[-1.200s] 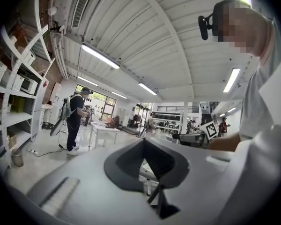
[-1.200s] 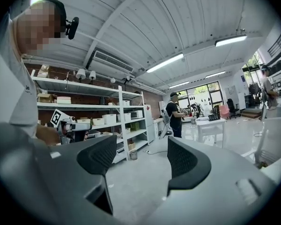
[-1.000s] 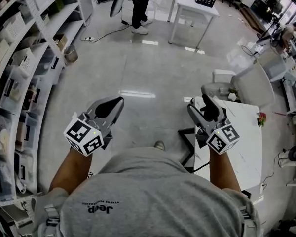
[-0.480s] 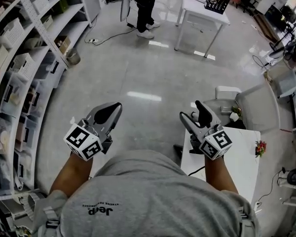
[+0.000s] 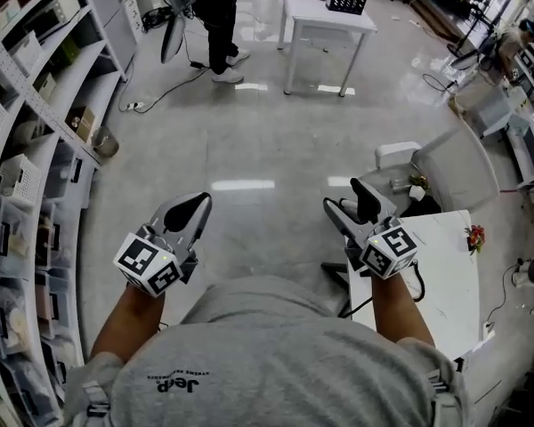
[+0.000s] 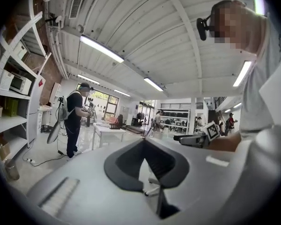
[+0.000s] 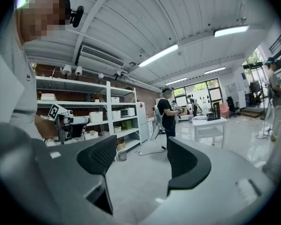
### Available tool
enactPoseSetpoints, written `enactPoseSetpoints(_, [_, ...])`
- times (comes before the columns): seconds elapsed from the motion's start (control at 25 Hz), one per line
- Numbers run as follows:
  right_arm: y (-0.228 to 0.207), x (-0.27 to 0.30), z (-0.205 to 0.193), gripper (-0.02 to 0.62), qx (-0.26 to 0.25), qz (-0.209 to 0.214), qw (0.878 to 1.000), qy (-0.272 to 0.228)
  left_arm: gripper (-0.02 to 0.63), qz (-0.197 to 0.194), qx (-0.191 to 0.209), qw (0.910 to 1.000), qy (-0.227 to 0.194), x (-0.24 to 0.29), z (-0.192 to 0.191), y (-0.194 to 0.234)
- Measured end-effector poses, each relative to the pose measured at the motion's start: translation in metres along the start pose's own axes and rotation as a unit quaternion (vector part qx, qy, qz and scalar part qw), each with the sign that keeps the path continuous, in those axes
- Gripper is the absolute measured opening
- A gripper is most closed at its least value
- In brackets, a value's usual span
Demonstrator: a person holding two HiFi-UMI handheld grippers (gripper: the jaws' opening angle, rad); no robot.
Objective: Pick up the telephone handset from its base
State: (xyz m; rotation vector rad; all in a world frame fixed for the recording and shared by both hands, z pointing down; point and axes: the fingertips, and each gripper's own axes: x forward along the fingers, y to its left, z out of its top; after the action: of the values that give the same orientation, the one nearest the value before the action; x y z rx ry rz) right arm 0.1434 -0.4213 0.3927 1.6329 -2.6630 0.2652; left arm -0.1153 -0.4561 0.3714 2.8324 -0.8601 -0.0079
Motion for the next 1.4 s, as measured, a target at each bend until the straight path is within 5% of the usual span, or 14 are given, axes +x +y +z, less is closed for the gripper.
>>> enactPoseSetpoints(0.32, [-0.035,-0.026,0.008,0.319,-0.015,-0.081,0.997,-0.004,0.051,-0.078,0.015,0.9968,0.015,0.062,0.001,-0.003])
enactPoseSetpoints(0.52, [-0.085,-0.084,0.006,0.319,-0.021,-0.128,0.992,-0.002,0.051,-0.130,0.022,0.9909,0.023,0.122,-0.013,-0.058])
enactPoseSetpoints(0.84, [-0.148,-0.195,-0.040,0.319,-0.036,-0.198,0.978,0.052,0.051,-0.240,0.014,0.9686,0.063,0.216,-0.070,-0.167])
enactPoseSetpoints(1.2, [-0.153,-0.270,-0.127,0.319,-0.076,-0.134,0.976,0.156,0.051,-0.336,0.032,0.9357,0.101,0.271,-0.137,-0.277])
enactPoseSetpoints(1.4, [-0.150,-0.288,-0.187,0.319,-0.118,-0.074,0.961,0.238,0.051,-0.366,0.037,0.9218,0.123,0.287,-0.174,-0.318])
